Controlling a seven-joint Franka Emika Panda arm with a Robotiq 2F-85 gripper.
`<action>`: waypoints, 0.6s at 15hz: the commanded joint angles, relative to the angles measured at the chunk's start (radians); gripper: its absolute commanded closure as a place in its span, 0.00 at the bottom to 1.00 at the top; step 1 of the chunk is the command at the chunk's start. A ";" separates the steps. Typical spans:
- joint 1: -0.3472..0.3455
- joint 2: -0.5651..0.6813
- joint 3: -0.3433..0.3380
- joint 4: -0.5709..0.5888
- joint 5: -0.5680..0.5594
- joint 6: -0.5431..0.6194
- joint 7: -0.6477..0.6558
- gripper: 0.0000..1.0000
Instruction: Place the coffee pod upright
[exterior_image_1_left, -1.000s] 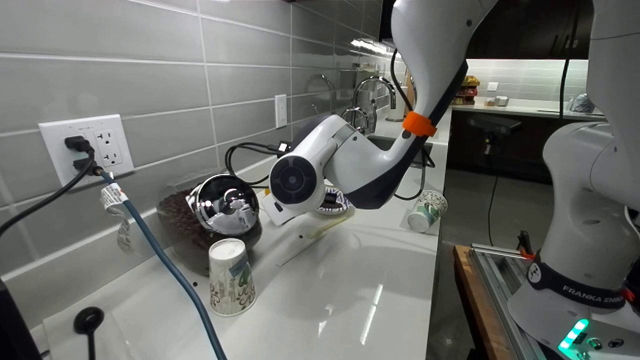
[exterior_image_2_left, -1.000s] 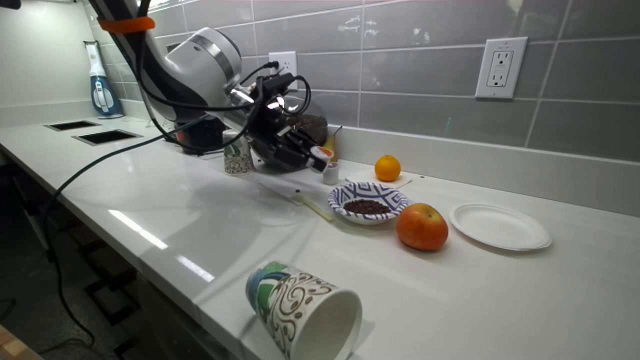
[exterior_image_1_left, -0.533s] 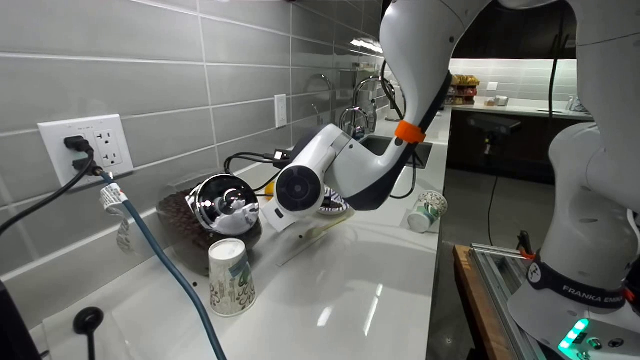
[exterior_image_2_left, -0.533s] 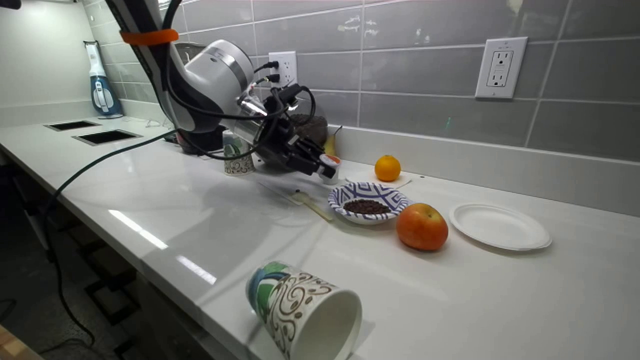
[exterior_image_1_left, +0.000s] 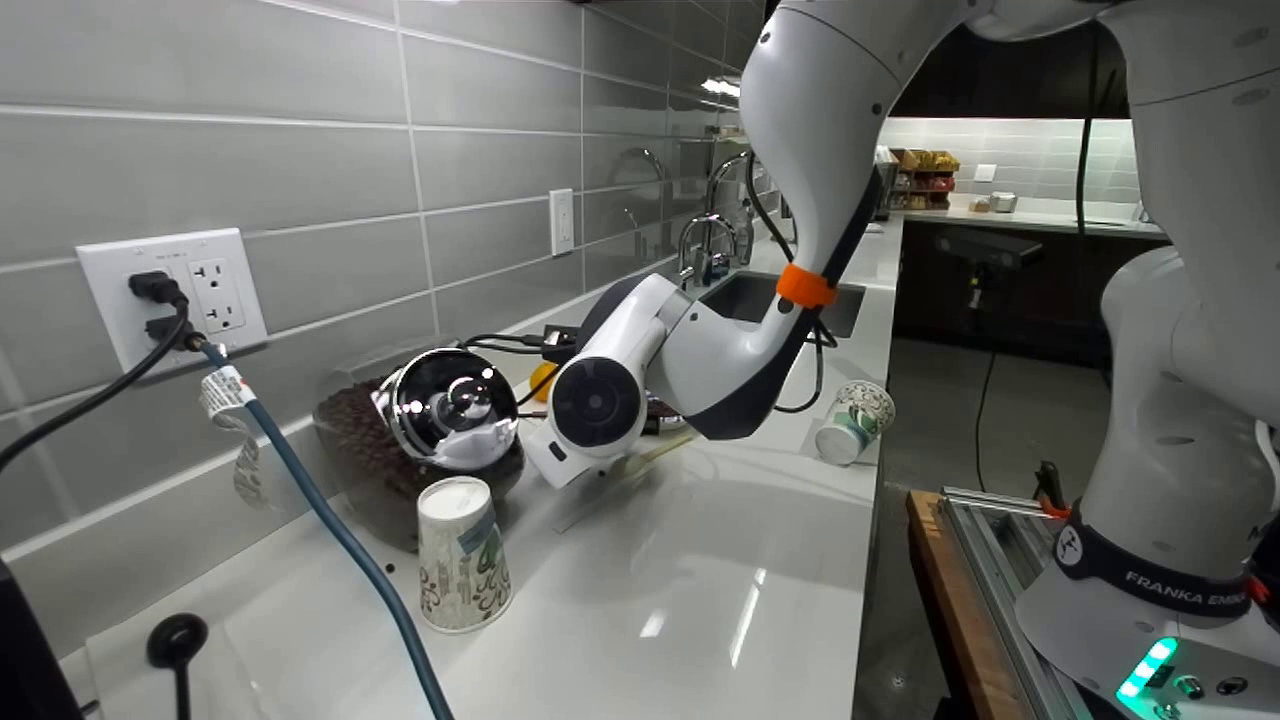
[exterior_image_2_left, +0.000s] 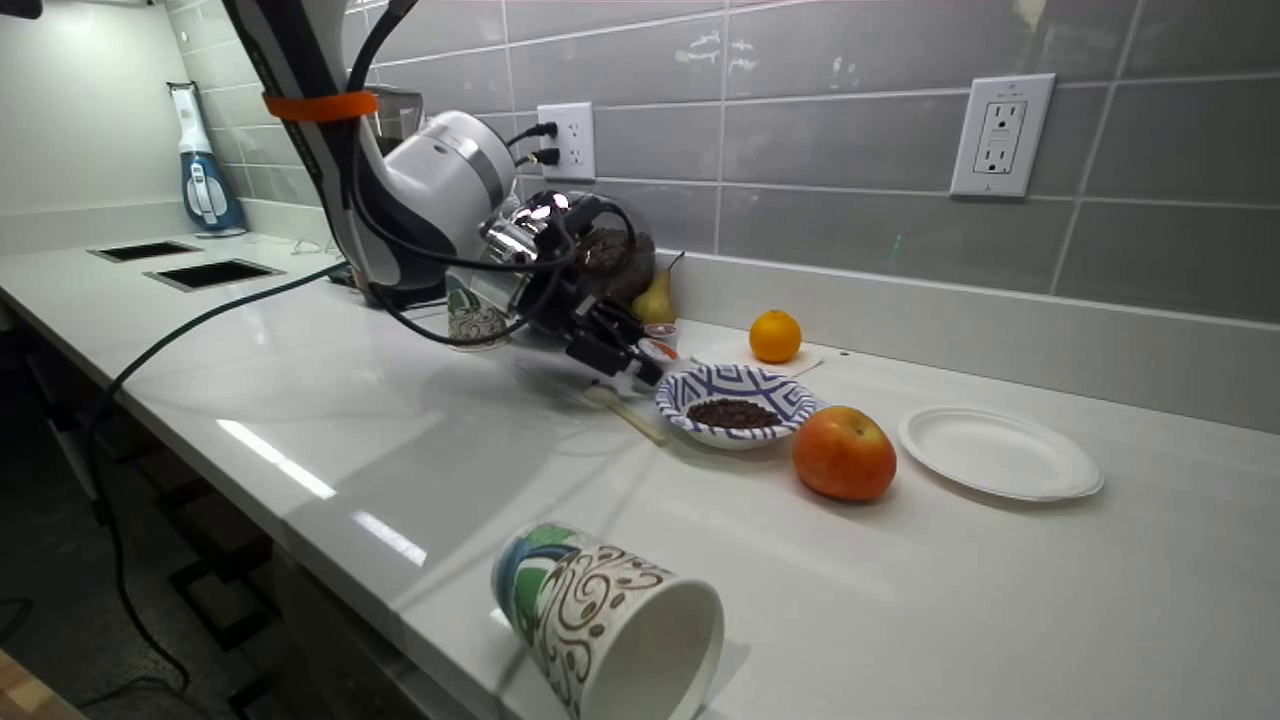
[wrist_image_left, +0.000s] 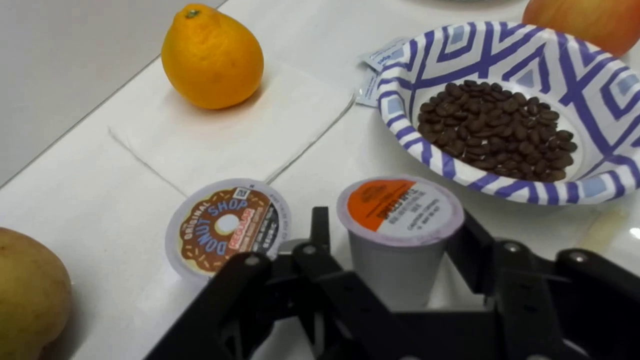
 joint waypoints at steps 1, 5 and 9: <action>-0.015 -0.015 0.035 -0.014 -0.009 0.022 0.009 0.06; -0.013 -0.081 0.070 -0.063 0.035 0.045 0.005 0.00; -0.031 -0.219 0.111 -0.161 0.212 0.110 -0.030 0.00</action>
